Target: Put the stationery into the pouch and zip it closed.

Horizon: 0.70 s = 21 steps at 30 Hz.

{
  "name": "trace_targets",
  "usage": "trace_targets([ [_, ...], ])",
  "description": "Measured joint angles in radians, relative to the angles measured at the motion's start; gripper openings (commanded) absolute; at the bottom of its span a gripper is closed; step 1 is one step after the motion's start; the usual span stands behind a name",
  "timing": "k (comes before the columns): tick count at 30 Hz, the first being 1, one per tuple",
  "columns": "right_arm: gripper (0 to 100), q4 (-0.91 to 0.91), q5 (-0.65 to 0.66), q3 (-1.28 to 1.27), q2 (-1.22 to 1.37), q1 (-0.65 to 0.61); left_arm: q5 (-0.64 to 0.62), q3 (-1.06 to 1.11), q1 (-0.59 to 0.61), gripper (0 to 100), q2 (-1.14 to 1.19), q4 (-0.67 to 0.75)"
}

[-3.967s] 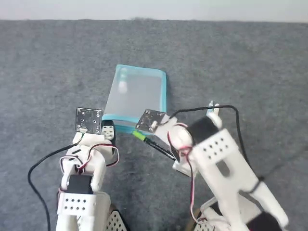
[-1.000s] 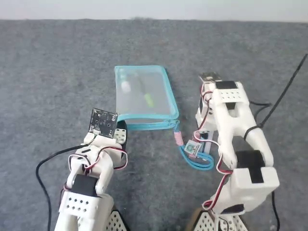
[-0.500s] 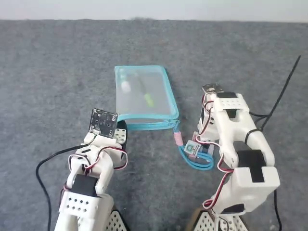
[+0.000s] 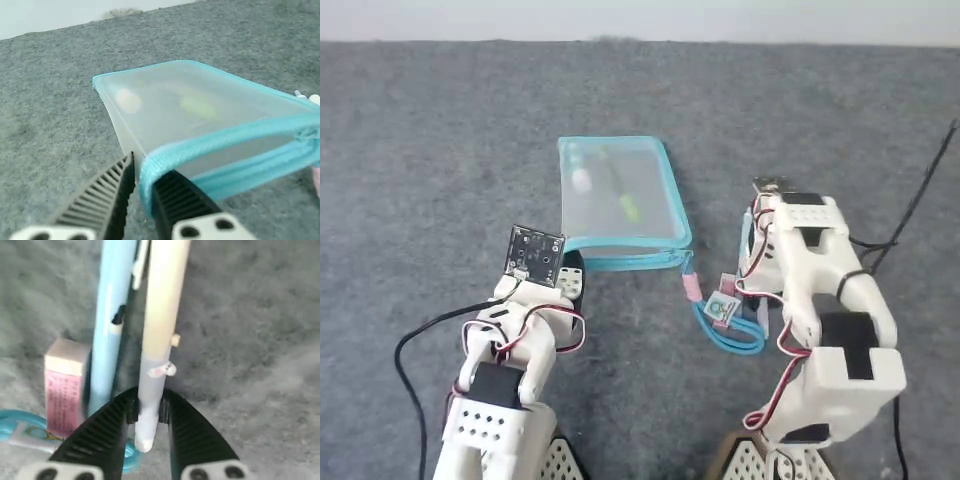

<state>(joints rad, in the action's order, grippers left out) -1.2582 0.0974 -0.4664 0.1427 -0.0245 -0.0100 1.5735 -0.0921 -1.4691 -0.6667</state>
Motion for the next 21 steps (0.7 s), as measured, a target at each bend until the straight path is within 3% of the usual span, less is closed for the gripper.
trace_targets([
  [4,0.7,-0.058,0.094,0.000,-0.144,0.018,0.000,0.000,0.000,1,0.000,0.000],
  [12,0.7,-0.172,0.150,-0.002,-0.520,-0.006,0.000,0.000,0.000,1,0.000,0.000],
  [21,0.7,-0.411,0.195,0.152,-0.623,-0.407,0.000,0.000,0.000,1,0.000,0.000],
])
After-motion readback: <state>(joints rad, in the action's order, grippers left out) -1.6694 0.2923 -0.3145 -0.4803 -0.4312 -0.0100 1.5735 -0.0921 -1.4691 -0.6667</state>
